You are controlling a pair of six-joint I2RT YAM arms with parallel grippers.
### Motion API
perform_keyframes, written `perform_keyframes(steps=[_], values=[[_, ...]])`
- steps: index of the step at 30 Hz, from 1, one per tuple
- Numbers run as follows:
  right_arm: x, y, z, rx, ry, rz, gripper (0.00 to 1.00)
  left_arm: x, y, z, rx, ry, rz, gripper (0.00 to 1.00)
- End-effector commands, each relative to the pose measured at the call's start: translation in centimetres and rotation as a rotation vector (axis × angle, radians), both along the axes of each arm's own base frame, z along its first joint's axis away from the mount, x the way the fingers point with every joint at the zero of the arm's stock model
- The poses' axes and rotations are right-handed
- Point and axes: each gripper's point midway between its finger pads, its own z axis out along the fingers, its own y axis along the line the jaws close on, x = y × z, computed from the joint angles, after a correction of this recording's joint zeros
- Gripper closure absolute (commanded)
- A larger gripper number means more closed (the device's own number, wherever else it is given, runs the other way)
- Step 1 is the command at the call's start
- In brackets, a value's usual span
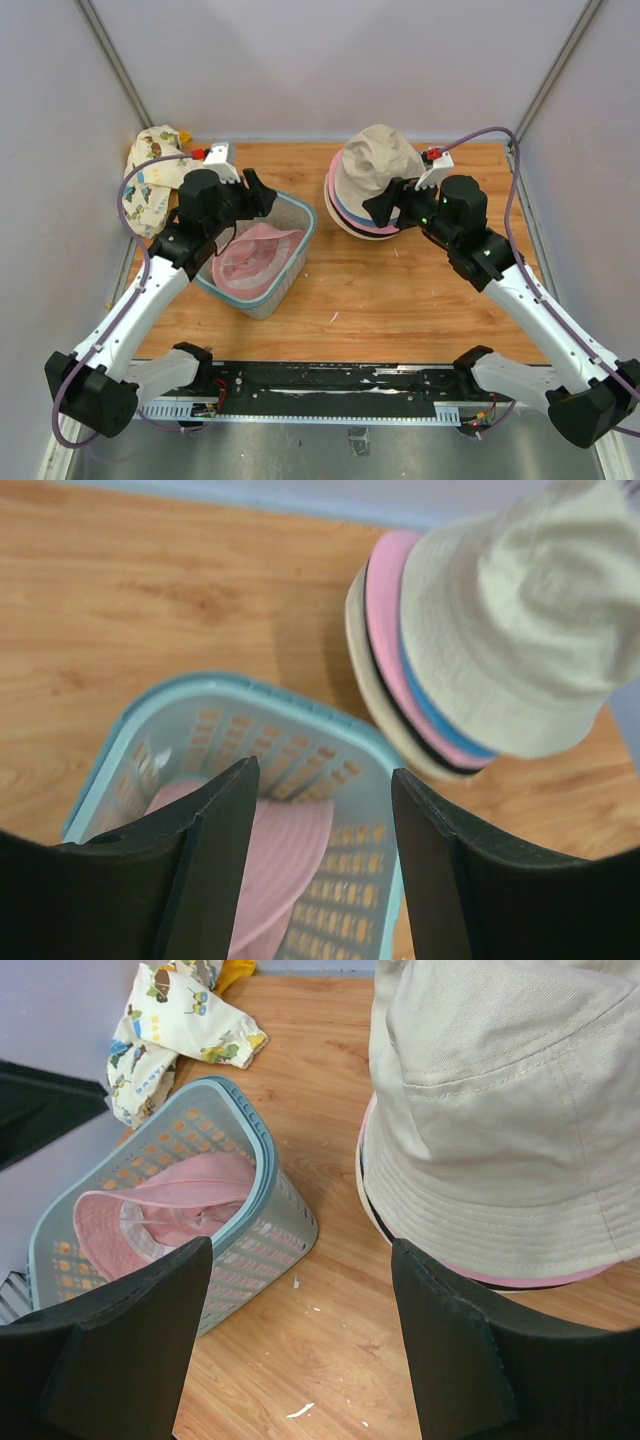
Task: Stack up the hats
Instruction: Pick up the hat from the bin.
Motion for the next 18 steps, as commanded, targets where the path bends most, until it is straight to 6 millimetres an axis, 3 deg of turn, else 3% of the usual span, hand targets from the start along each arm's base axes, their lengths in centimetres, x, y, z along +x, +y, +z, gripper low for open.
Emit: perform_keyframes(steps=[1, 3, 8, 18], values=[[0.7, 0.5, 0.4, -0.050, -0.031, -0.008, 0.27, -2.3, 1.0, -4.3, 0.218, 0.104, -0.016, 0.40], [0.9, 0.6, 0.3, -0.056, -0.033, -0.012, 0.27, -3.3, 1.1, -5.0, 0.282, 0.116, -0.021, 0.40], [1.6, 0.9, 0.4, -0.065, -0.054, -0.011, 0.27, -5.2, 1.5, -4.4, 0.379, 0.085, -0.037, 0.38], [2.6, 1.5, 0.4, -0.045, -0.094, -0.011, 0.26, -6.0, 1.5, -7.2, 0.585, 0.131, -0.075, 0.34]])
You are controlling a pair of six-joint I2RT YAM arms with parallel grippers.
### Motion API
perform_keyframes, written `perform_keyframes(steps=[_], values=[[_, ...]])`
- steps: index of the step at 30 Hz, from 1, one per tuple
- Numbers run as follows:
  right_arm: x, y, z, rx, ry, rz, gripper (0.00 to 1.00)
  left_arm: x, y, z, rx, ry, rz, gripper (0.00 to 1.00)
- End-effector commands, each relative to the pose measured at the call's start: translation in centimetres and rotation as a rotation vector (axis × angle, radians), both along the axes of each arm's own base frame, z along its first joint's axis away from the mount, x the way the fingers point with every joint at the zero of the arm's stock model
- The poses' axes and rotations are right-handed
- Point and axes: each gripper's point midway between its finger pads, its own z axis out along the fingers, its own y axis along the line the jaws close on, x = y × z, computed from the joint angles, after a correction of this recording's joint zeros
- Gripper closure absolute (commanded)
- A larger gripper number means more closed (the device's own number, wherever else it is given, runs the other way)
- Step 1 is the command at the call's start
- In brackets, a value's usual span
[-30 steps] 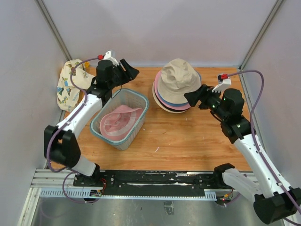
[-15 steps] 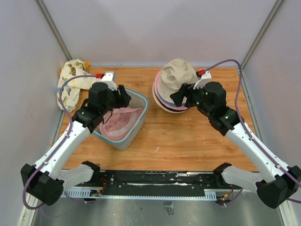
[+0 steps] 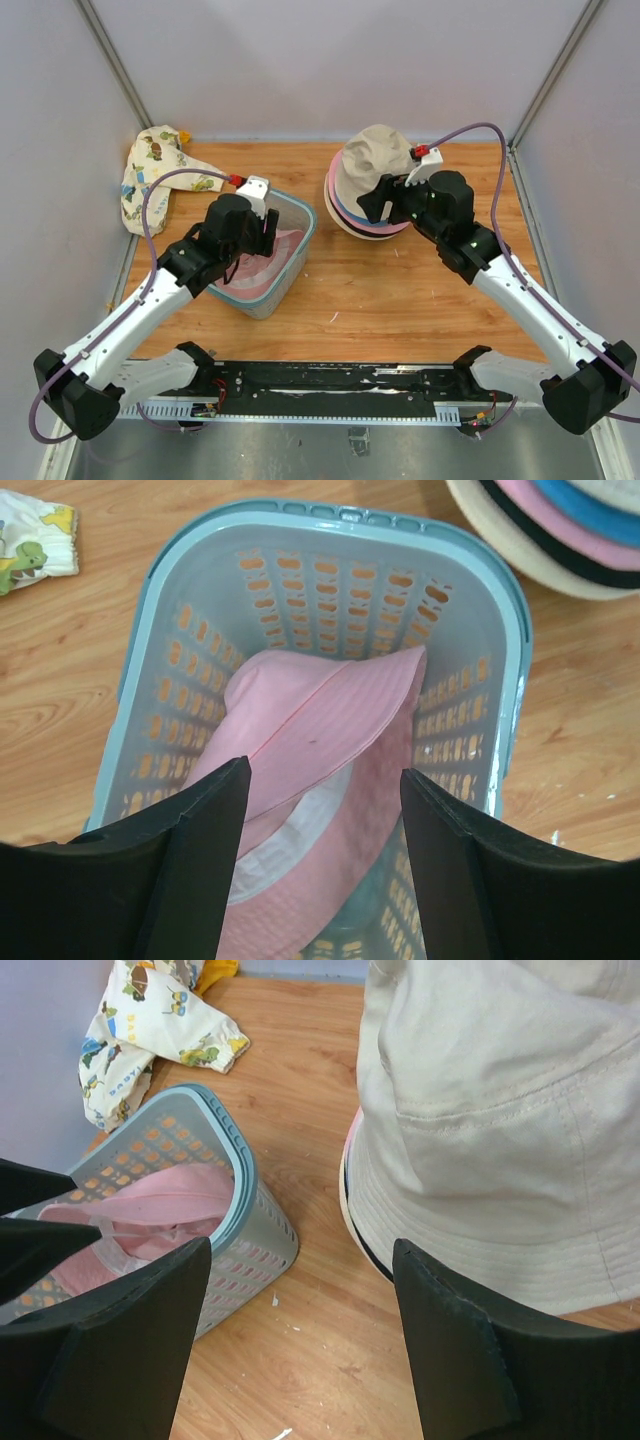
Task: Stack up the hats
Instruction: Pick up the hat from the bin.
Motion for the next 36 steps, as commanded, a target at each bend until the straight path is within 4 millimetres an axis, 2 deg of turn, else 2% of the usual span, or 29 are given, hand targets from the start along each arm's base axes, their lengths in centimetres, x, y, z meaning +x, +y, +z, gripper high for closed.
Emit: perform_keyframes(steps=[1, 11, 18, 21, 23, 24, 25, 26, 27, 30, 33, 36], values=[[0.6, 0.4, 2.0, 0.015, -0.086, -0.002, 0.26, 0.1, 0.7, -1.4, 0.146, 0.006, -0.002, 0.34], [0.8, -0.1, 2.5, 0.002, -0.115, -0.019, 0.23, 1.4, 1.5, -4.6, 0.325, 0.029, 0.045, 0.34], [0.8, -1.2, 2.6, 0.001, -0.124, -0.042, 0.22, 2.7, 1.9, -4.5, 0.464, 0.023, 0.086, 0.34], [0.7, -1.5, 2.7, 0.004, -0.125, -0.048, 0.22, 3.4, 2.2, -4.8, 0.529, 0.031, 0.107, 0.37], [0.7, -1.8, 2.5, 0.005, -0.121, -0.056, 0.22, 3.9, 2.3, -5.4, 0.564, 0.047, 0.122, 0.46], [0.6, -2.0, 2.5, 0.007, -0.121, -0.061, 0.22, 4.1, 2.4, -5.6, 0.579, 0.050, 0.136, 0.56], [0.6, -2.3, 2.5, 0.008, -0.122, -0.068, 0.22, 4.3, 2.6, -5.6, 0.594, 0.050, 0.156, 0.71], [0.5, -2.5, 2.6, 0.010, -0.125, -0.074, 0.22, 4.5, 2.8, -5.5, 0.602, 0.045, 0.181, 0.91], [0.3, -2.7, 2.9, 0.013, -0.131, -0.078, 0.22, 4.6, 3.0, -5.1, 0.599, 0.036, 0.210, 0.98], [0.1, -3.1, 3.3, 0.017, -0.138, -0.083, 0.22, 4.7, 3.5, -3.0, 0.542, -0.015, 0.282, 1.00], [-0.2, -3.0, 4.1, 0.031, -0.149, -0.070, 0.22, 4.5, 4.2, 1.3, 0.427, -0.111, 0.370, 1.00], [-0.4, -2.8, 4.8, 0.049, -0.157, -0.056, 0.22, 3.8, 4.9, 6.3, 0.276, -0.222, 0.422, 0.99]])
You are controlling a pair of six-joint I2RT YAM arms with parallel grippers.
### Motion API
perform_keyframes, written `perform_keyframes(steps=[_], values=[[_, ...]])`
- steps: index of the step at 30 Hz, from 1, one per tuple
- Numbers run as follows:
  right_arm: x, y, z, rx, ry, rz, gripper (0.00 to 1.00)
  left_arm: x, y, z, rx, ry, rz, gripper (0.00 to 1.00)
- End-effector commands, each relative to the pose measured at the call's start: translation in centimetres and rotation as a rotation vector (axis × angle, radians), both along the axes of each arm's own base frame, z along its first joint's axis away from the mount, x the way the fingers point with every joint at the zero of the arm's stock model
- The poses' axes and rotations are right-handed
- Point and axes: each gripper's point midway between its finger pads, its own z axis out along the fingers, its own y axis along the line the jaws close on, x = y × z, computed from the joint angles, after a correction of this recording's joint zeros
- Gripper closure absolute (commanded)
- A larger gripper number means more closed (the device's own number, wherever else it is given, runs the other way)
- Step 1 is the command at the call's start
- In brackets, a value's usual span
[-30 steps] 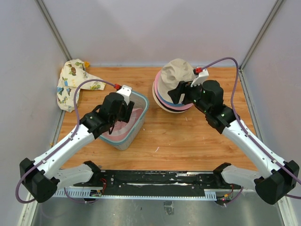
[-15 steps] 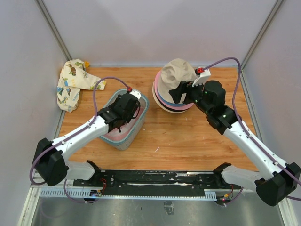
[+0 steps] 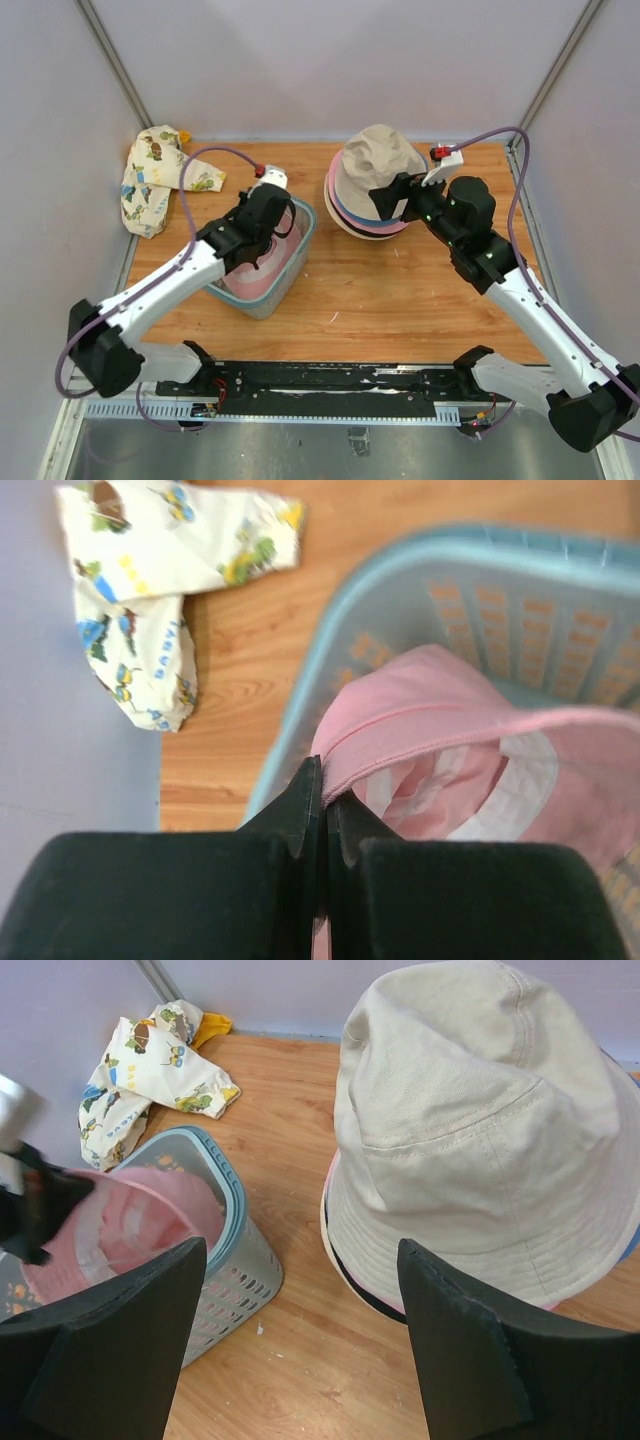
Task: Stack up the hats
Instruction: Pick up the hat from the bin.
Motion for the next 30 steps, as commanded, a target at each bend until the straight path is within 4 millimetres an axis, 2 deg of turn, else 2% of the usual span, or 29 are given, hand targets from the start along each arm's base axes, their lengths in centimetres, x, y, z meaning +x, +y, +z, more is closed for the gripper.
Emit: perform_keyframes(steps=[1, 5, 8, 14, 18, 23, 27, 30], values=[[-0.4, -0.3, 2.0, 0.028, -0.041, 0.007, 0.22, -0.5, 1.4, 10.4, -0.241, -0.311, 0.099, 0.99], [-0.6, -0.2, 3.3, 0.049, -0.057, 0.019, 0.22, -0.9, 1.7, 15.0, -0.333, -0.407, 0.100, 1.00], [-0.7, -0.2, 4.3, 0.057, -0.072, 0.016, 0.22, -0.6, 1.8, 17.2, -0.342, -0.448, 0.107, 0.99], [-0.5, -1.0, 6.5, 0.046, -0.104, -0.022, 0.22, 1.2, 0.5, 20.7, -0.344, -0.497, 0.102, 0.99], [0.0, -2.0, 8.0, 0.031, -0.126, -0.072, 0.21, 2.7, -0.3, 24.6, -0.343, -0.548, 0.104, 0.99], [1.1, -3.4, 8.6, 0.026, -0.125, -0.134, 0.21, 6.0, -2.0, 27.3, -0.281, -0.615, 0.127, 1.00], [2.0, -4.9, 8.4, 0.037, -0.114, -0.183, 0.21, 9.4, -3.2, 27.7, -0.143, -0.656, 0.179, 0.99], [2.5, -6.3, 8.6, 0.053, -0.117, -0.217, 0.21, 12.0, -4.1, 27.8, -0.124, -0.701, 0.185, 0.99]])
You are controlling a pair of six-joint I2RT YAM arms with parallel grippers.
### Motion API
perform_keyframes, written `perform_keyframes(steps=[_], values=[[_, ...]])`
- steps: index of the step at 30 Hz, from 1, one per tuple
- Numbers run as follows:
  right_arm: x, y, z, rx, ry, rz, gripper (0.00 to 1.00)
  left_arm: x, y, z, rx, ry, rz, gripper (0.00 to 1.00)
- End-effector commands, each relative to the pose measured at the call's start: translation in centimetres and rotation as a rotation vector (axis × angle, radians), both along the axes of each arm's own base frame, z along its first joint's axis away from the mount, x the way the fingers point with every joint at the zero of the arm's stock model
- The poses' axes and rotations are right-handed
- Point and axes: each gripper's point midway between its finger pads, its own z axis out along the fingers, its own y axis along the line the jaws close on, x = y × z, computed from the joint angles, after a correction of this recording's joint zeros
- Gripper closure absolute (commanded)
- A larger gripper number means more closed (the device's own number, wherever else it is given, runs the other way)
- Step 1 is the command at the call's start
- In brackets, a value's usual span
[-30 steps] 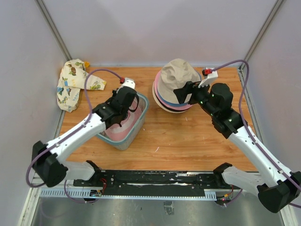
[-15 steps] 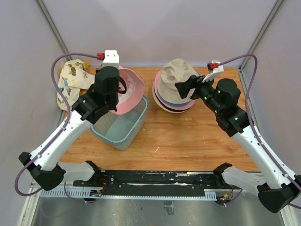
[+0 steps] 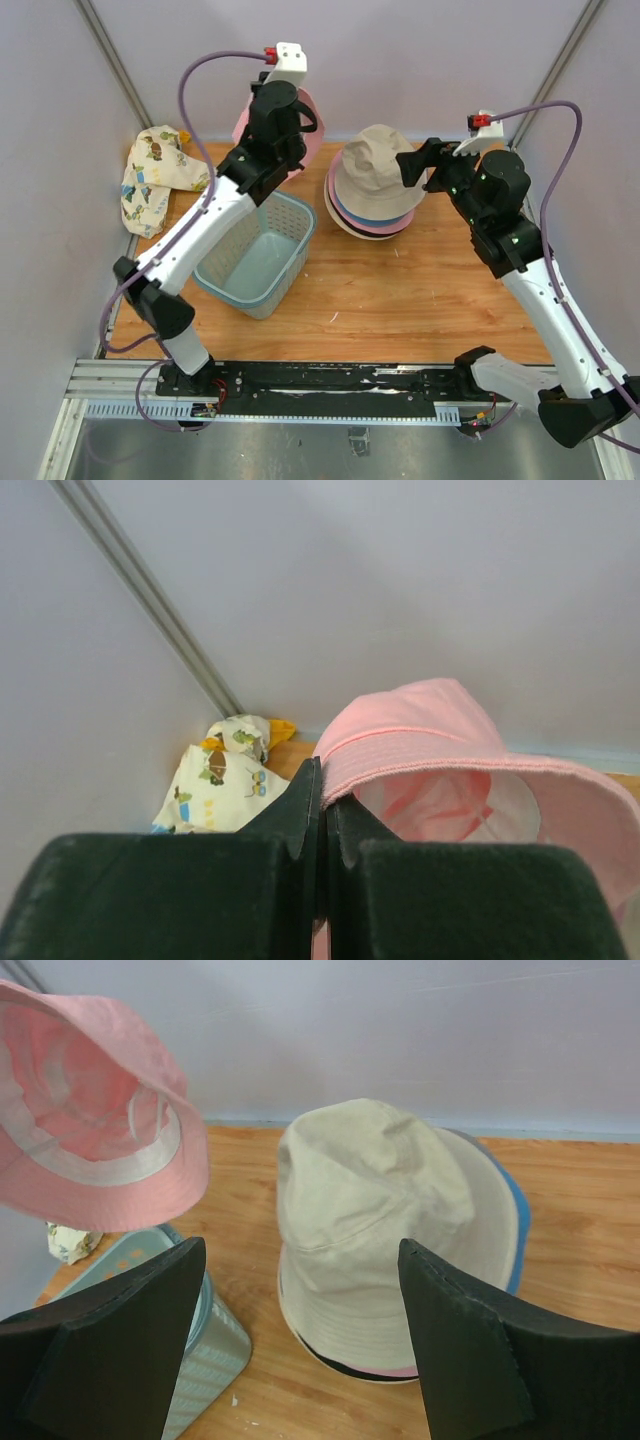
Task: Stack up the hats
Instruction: Pick up the hat from the bin, then stack the hat on the hat.
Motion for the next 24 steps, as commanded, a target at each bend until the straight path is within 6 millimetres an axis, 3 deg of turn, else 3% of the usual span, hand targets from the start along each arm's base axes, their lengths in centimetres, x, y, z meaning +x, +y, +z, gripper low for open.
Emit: perform_keyframes(steps=[1, 8, 11, 14, 18, 24], values=[[0.9, -2.7, 1.3, 0.026, -0.025, -0.079, 0.21, 3.5, -0.5, 1.4, 0.045, -0.092, 0.075, 1.00], [3.5, -4.6, -0.1, 0.042, 0.011, -0.125, 0.21, 9.9, -5.0, 2.0, 0.071, -0.194, 0.034, 0.99], [4.6, -5.2, -2.0, 0.055, 0.049, -0.141, 0.22, 11.2, -7.4, 1.0, 0.061, -0.224, -0.034, 0.99], [5.1, -5.8, -3.9, 0.069, 0.079, -0.159, 0.22, 11.0, -10.8, -0.5, 0.077, -0.231, -0.119, 1.00], [5.0, -6.1, -6.6, 0.070, 0.125, -0.172, 0.23, 8.9, -15.0, -1.2, 0.106, -0.273, -0.204, 1.00], [4.3, -5.7, -9.9, 0.055, 0.188, -0.139, 0.26, 6.5, -19.1, -1.0, 0.113, -0.295, -0.303, 1.00]])
